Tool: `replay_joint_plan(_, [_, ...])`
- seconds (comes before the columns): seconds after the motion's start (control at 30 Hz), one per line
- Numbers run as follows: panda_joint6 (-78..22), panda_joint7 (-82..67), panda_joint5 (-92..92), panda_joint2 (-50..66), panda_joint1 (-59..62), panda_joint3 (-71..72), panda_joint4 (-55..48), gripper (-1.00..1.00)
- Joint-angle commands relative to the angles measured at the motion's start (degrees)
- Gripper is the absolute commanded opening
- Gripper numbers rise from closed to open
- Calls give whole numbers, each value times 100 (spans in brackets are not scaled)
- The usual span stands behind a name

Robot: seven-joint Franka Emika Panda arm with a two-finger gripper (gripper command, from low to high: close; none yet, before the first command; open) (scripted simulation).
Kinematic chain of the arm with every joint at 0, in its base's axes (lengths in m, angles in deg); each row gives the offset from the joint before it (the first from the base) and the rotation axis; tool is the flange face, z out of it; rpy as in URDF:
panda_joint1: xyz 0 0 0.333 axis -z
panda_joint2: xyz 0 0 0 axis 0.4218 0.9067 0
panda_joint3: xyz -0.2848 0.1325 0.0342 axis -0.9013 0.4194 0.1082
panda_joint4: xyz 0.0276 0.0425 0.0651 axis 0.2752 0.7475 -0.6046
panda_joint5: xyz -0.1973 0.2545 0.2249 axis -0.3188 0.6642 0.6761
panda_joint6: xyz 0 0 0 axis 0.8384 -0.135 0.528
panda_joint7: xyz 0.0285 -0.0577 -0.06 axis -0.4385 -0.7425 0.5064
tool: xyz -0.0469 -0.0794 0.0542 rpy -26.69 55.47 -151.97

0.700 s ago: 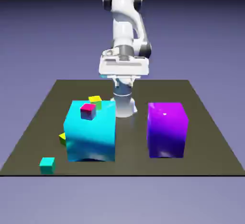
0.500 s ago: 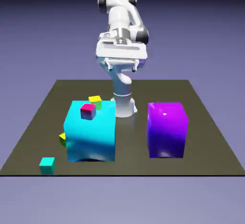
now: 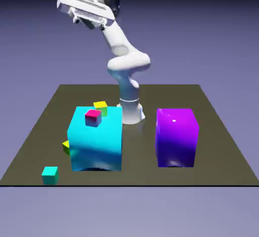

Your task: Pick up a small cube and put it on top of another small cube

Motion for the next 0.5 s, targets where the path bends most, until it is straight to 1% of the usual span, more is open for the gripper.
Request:
replay_joint_plan(0.0, [-151,-205,-76,-94,-175,-208,-157,0])
replay_joint_plan(0.47, [-2266,-3067,-1136,-1406,-2624,-3115,-2356,0])
